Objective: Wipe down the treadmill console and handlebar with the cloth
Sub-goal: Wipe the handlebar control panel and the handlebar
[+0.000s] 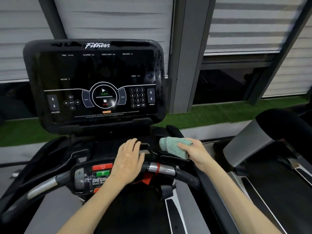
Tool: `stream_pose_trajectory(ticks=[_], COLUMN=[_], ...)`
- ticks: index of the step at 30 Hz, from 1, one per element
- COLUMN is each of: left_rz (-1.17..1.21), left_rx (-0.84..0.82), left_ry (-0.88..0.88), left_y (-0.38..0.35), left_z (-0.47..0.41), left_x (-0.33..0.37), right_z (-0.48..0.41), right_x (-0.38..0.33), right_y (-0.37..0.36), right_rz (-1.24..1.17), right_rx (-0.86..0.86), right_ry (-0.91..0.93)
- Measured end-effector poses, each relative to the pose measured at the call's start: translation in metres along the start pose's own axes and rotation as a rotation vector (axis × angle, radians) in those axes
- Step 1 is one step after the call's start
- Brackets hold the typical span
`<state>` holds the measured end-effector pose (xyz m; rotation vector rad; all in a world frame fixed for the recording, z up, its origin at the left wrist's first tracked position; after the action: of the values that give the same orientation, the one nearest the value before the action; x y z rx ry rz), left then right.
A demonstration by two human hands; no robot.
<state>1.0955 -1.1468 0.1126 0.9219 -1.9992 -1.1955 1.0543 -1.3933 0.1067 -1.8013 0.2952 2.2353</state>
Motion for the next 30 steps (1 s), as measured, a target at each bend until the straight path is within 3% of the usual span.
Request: stream_pose_trajectory(ticks=[11,17,20,22,24,28,30], left_rz=[-0.218,-0.330,-0.358,-0.378,-0.405,-0.420,-0.419], left_rx=[-0.142,-0.164,-0.164,-0.160,-0.152,-0.160,-0.154], left_ry=[-0.015,-0.092,-0.079,-0.070,-0.059,-0.048,-0.046], left_y=[-0.008,-0.014,-0.012,-0.012,-0.014,-0.016,-0.016], left_z=[0.055,0.056,0.055,0.057,0.058,0.058,0.057], left_x=[-0.012,-0.017,-0.016,-0.014,-0.014,-0.013,-0.012], right_z=[0.051,0.084,0.097,0.100,0.097,0.092,0.088], right_x=[0.071,0.094,0.079,0.076,0.088,0.140,0.145], right_y=[0.052,0.051,0.041,0.034,0.026,0.016,0.021], right_rz=[0.090,0.156,0.329,0.422,0.571,0.877,0.808], right_rx=[0.528,0.649,0.680,0.634,0.473,-0.029,-0.072], right_ry=[-0.013,0.025,0.202,0.289,0.325,0.125,0.105])
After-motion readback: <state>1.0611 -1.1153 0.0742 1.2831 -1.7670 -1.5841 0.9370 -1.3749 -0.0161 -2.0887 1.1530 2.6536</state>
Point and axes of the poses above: each hand's wrist, its own z-axis away from the middle knuckle, its own y-axis out of the back of the hand, x = y × z, the point moved 4 cm from there along -z, towards the middle knuckle, and after that the axes turned 2 degrees about y, right-handed, at the moved point
